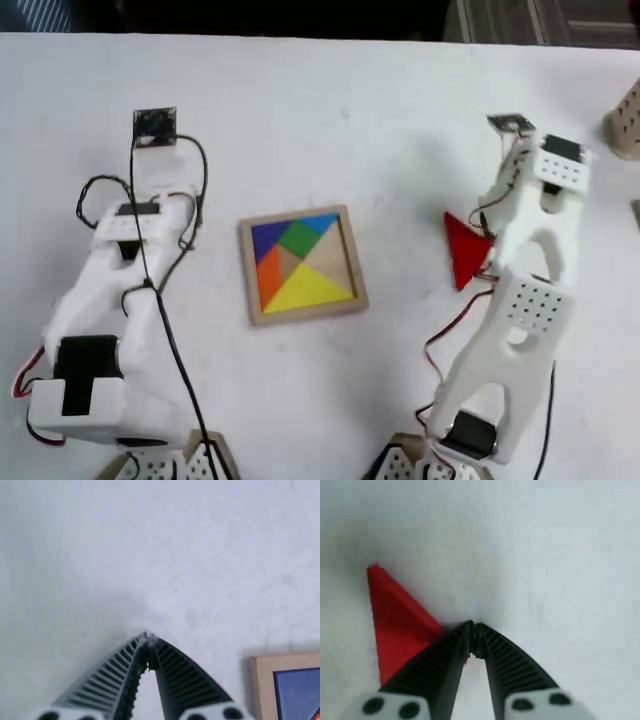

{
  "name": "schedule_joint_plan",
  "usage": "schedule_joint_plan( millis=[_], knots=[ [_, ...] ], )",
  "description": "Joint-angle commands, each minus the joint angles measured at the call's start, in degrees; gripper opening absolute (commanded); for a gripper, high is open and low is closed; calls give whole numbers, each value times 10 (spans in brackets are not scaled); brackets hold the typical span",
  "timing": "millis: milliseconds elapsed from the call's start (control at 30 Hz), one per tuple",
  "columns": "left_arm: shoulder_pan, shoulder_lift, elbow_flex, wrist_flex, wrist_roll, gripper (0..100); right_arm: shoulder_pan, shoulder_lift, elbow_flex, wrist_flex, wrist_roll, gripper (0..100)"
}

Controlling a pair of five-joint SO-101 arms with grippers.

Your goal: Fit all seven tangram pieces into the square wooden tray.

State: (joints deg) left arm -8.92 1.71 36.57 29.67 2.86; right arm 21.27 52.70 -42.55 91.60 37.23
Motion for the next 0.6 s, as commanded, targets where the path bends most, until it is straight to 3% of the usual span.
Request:
schedule_joint_plan(
  millis=[0, 333, 467, 567],
  knots=[
    [-2, -1, -4, -14, -5, 24, 38, -2, -7, 64, 66, 18],
    [-2, -1, -4, -14, -5, 24, 94, -162, 243, 34, 155, 19],
    [-2, -1, -4, -14, -5, 24, 81, -332, 442, -45, 148, 19],
    [-3, -1, -4, -12, -5, 24, 60, -456, 574, -117, 90, 18]
  ],
)
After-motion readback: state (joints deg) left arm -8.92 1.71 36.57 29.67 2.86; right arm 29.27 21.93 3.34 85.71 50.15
